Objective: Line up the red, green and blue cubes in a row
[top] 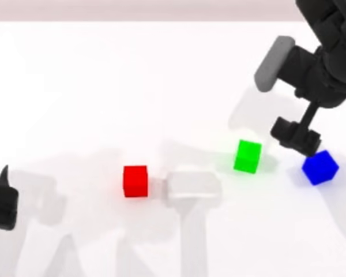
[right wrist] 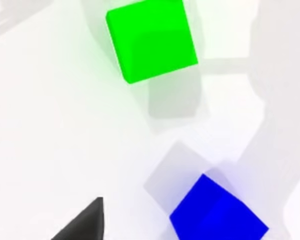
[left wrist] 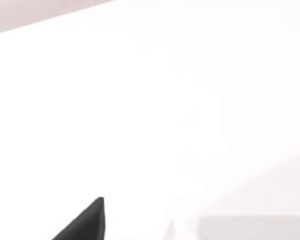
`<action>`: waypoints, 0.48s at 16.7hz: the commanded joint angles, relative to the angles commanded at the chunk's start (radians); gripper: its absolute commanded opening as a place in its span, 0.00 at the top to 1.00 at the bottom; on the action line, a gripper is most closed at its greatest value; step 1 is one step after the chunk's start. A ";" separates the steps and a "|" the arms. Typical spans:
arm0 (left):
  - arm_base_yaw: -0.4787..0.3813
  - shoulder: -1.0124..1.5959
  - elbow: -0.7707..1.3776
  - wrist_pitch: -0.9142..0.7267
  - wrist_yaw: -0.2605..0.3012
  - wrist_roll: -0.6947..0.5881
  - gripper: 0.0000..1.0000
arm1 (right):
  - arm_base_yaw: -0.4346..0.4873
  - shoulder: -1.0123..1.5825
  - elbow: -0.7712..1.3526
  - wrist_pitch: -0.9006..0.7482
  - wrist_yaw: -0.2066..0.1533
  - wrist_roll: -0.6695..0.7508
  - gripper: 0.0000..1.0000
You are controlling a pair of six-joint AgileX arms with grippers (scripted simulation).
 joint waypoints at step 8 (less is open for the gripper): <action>0.069 -0.372 -0.259 0.274 0.015 -0.245 0.00 | 0.100 0.415 0.382 -0.224 0.003 -0.159 0.00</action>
